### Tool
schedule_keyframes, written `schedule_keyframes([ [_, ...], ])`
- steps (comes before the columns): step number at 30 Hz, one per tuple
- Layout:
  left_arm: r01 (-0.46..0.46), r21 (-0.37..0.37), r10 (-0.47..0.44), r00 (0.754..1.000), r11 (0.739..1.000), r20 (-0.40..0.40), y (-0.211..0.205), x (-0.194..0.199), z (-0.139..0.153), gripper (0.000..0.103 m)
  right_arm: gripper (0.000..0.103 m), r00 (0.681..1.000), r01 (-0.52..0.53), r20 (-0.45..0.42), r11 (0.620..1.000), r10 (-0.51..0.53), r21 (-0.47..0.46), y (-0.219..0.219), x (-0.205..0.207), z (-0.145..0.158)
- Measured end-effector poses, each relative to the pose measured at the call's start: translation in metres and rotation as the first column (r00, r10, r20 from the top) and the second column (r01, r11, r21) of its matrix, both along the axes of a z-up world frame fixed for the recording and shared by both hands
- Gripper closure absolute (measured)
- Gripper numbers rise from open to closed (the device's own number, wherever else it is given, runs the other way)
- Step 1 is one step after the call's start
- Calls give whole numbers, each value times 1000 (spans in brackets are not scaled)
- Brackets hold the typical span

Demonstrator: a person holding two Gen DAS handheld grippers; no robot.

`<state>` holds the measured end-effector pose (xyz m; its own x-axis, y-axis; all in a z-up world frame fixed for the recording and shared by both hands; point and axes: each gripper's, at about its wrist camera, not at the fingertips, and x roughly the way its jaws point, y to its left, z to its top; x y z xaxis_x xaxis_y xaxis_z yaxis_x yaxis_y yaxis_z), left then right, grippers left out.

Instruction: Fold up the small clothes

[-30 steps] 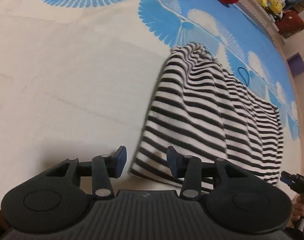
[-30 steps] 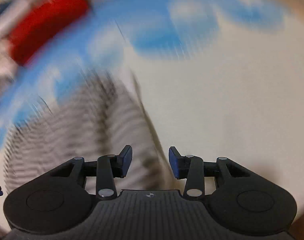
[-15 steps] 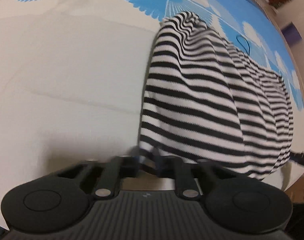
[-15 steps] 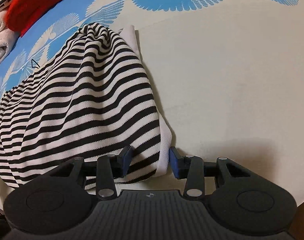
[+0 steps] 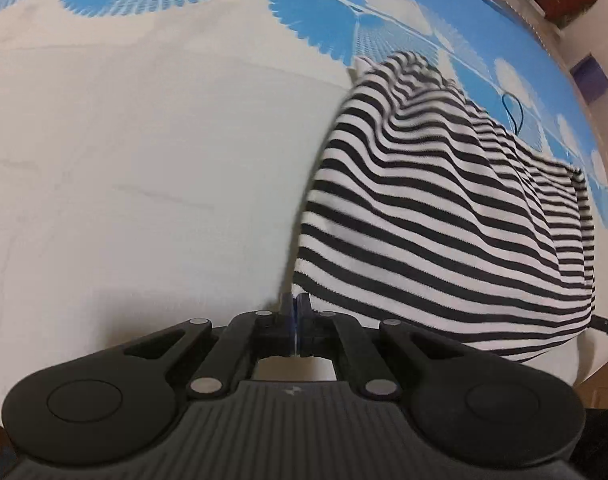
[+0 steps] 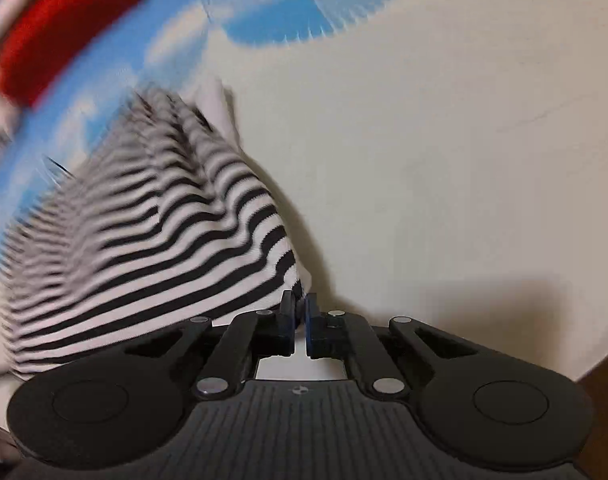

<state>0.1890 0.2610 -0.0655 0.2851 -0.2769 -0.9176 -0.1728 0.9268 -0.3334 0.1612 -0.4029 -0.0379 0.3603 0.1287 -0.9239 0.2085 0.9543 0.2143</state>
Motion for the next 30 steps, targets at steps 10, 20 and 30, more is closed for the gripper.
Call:
schedule_keyframes([
  [10, 69, -71, -50, 968, 995, 245, -53, 33, 43, 86, 84, 976, -25, 216, 997, 39, -68, 25, 10, 33],
  [20, 211, 97, -221, 969, 973, 111, -135, 73, 0, 61, 68, 998, -1, 62, 987, 11, -160, 47, 60, -9],
  [30, 75, -55, -60, 969, 996, 240, -112, 81, 33, 61, 66, 958, 21, 288, 999, -8, -43, 51, 87, 18],
])
